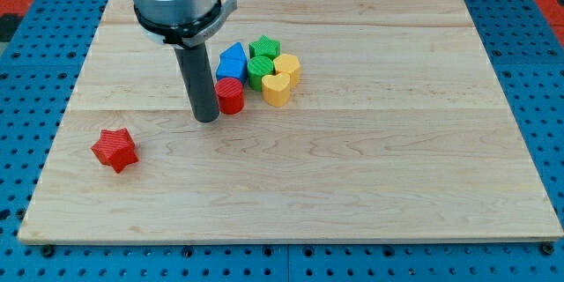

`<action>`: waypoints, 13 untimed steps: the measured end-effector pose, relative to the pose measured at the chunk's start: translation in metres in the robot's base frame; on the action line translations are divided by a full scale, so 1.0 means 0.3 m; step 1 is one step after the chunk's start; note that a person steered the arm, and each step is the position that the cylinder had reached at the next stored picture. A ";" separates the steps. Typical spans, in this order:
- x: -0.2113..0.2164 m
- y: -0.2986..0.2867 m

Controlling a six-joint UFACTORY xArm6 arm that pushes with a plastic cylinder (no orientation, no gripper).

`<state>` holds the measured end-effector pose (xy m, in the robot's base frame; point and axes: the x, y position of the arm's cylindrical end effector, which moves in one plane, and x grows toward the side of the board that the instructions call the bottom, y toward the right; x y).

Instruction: Move the red star closer to the yellow hexagon

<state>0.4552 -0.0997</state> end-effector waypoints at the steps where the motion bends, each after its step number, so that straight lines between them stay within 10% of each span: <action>1: -0.018 0.023; 3: 0.067 0.031; 5: 0.357 -0.533; 7: 0.253 -0.681; 13: 0.033 0.329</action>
<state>0.4652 -0.0010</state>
